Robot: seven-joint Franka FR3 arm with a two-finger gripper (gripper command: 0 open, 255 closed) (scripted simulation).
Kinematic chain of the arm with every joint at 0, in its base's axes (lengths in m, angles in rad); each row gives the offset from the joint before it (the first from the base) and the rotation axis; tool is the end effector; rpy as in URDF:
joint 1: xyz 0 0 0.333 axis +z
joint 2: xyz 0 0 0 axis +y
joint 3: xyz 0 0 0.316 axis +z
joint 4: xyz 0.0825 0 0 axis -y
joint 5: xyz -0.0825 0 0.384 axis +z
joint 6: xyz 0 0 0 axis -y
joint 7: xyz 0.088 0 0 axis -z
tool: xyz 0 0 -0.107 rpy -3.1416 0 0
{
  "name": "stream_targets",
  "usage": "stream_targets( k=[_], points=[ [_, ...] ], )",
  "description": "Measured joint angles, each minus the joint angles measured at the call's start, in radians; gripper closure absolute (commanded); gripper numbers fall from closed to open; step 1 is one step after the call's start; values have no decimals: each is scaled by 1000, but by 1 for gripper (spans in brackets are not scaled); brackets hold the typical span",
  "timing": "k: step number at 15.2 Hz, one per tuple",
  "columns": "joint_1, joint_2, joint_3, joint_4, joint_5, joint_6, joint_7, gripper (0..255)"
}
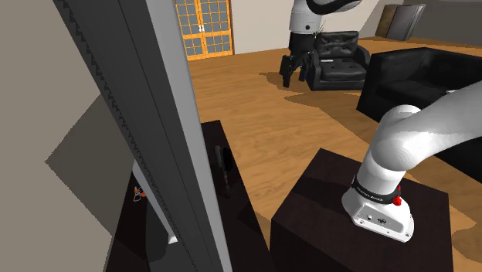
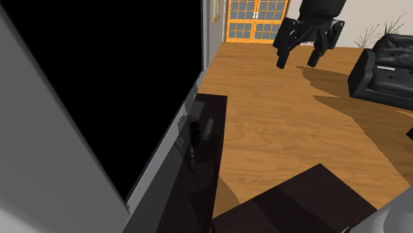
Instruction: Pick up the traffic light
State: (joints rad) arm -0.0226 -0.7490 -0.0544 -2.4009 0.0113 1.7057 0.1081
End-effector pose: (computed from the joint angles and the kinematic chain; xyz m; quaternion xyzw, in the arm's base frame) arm 0.3274 -0.0282 0.5693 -0.9956 0.0862 -0.0260 0.0247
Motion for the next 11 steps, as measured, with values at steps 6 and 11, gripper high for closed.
stream_targets(
  k=[6,11],
  points=[
    [19,67,73,-35,35,96,97,0],
    [38,176,159,-47,67,210,214,0]
  ],
)
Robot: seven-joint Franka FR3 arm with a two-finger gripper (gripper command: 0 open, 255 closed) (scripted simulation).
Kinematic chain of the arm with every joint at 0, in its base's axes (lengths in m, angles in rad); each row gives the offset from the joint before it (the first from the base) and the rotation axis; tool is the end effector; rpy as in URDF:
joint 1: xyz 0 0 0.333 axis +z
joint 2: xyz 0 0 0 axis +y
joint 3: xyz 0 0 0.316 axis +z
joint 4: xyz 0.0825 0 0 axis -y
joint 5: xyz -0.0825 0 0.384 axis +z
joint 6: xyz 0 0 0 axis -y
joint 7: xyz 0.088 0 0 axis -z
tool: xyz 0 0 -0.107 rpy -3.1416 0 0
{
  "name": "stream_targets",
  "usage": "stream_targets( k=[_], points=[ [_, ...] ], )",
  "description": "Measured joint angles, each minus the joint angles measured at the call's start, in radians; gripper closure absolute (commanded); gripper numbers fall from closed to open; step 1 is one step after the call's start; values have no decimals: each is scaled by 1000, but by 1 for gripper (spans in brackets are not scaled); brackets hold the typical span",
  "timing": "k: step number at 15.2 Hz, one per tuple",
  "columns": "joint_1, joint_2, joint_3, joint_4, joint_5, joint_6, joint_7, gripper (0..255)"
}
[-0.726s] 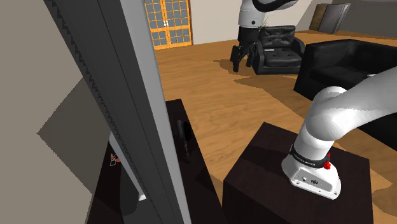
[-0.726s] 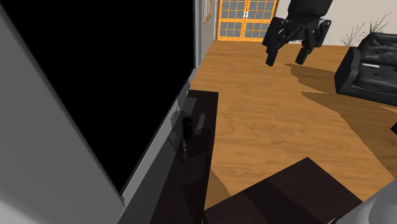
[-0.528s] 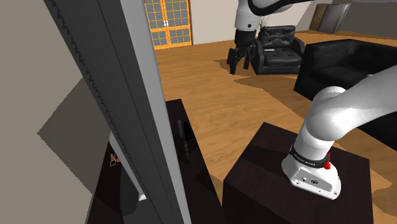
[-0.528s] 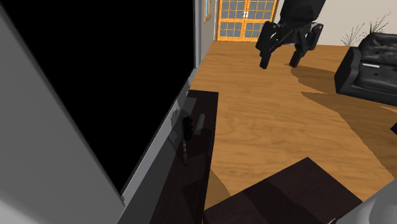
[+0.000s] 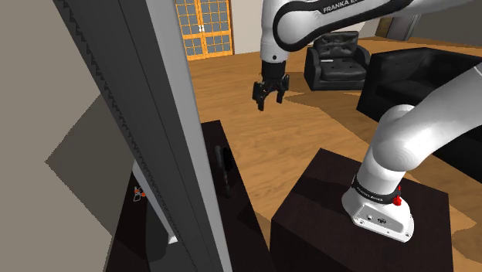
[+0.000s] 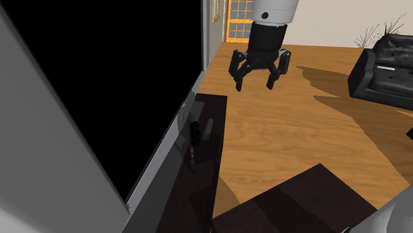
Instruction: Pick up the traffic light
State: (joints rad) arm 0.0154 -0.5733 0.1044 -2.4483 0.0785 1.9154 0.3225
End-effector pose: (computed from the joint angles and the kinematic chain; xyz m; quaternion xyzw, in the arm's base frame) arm 0.3781 0.0544 0.5022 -0.9924 0.1213 -0.0170 0.0128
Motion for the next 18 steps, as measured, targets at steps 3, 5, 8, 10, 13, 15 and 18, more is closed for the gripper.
stream_targets(
  k=[3,5,8,10,13,15,18],
  points=[
    [14,94,62,16,15,74,86,0],
    [14,165,91,27,13,129,130,0],
    [18,272,139,69,2,189,211,0],
    [21,337,167,95,-12,223,265,0],
    [23,452,201,148,-47,274,348,0],
    [30,529,219,189,-77,300,408,0],
    [41,614,234,235,-114,328,472,0]
  ],
)
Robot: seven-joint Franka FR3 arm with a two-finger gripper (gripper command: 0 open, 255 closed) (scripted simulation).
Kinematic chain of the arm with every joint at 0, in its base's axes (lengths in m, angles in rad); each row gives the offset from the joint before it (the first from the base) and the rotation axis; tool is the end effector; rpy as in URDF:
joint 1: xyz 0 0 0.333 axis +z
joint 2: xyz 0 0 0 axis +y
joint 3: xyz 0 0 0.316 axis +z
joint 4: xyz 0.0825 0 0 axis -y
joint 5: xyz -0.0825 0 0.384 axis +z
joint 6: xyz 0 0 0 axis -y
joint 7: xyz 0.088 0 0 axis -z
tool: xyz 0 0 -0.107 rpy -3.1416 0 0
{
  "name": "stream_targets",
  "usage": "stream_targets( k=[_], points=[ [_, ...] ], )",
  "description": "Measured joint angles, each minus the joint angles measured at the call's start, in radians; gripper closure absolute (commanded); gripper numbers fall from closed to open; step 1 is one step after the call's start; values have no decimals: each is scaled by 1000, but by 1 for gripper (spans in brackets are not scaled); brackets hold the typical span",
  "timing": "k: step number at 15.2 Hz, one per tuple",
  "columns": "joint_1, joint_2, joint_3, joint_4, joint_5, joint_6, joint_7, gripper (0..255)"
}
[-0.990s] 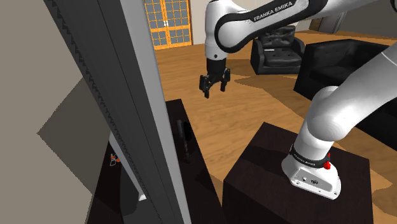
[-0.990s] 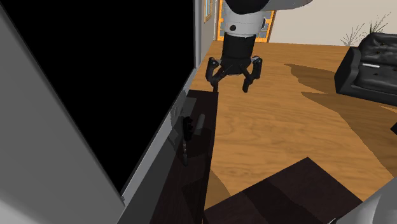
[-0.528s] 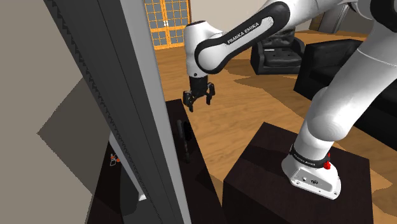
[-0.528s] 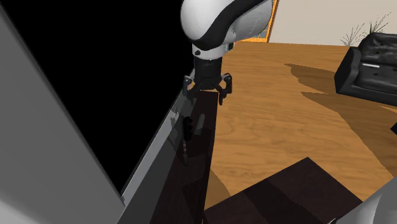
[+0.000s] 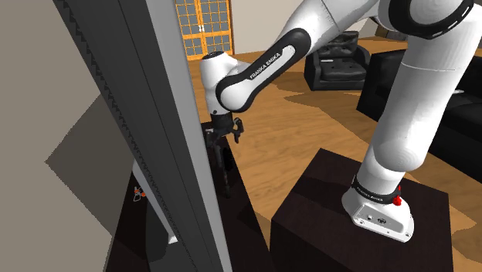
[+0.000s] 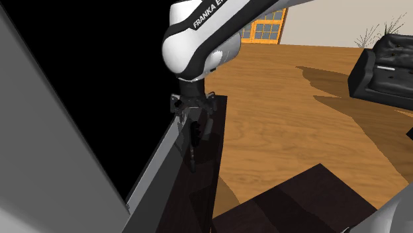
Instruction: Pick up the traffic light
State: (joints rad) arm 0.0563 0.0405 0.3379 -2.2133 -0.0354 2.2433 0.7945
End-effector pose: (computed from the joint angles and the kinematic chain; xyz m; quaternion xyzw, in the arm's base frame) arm 0.4918 0.2029 0.3603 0.9821 -0.1880 0.0006 0.0081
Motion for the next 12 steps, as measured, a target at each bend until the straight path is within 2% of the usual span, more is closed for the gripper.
stream_targets(
  k=[7,8,12],
  points=[
    [5,69,-2,-23,-34,87,31,0],
    [5,72,-2,-25,-36,91,32,255],
    [5,73,-3,-26,-37,95,32,255]
  ],
)
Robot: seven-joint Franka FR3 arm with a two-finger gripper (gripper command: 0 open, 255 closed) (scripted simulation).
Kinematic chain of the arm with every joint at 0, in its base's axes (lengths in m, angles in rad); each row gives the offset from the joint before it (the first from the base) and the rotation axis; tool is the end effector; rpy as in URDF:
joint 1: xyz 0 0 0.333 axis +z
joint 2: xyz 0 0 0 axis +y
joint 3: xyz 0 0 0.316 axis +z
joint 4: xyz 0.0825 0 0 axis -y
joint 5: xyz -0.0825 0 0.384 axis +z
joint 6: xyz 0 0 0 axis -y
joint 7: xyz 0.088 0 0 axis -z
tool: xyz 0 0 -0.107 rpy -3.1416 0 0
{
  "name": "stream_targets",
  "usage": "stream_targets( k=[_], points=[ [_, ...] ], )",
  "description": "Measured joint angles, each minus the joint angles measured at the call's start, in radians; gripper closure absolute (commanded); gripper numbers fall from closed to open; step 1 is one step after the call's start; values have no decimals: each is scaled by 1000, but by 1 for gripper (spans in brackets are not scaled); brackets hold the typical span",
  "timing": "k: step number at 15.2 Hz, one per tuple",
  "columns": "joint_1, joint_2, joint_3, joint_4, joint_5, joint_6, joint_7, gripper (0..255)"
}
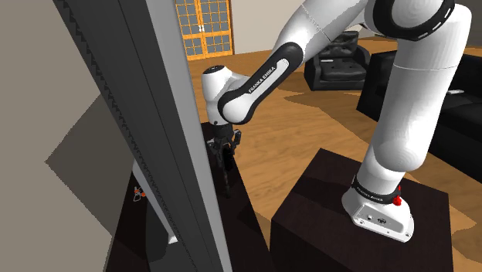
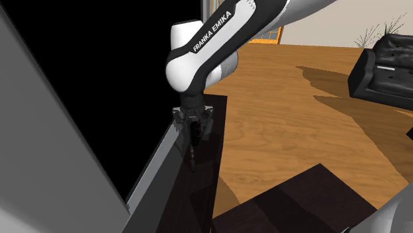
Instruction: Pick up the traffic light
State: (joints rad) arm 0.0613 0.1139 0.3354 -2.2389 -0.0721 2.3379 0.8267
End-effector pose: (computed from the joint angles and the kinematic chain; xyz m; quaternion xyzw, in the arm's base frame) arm 0.4941 0.2051 0.3206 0.9818 -0.1896 0.0010 0.0080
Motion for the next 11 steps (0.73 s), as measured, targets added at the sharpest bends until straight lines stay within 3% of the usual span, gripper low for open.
stream_targets(
  k=[6,11],
  points=[
    [0,1,0,1,0,1,0,255],
    [-2,-32,3,19,17,-50,-12,255]
  ],
)
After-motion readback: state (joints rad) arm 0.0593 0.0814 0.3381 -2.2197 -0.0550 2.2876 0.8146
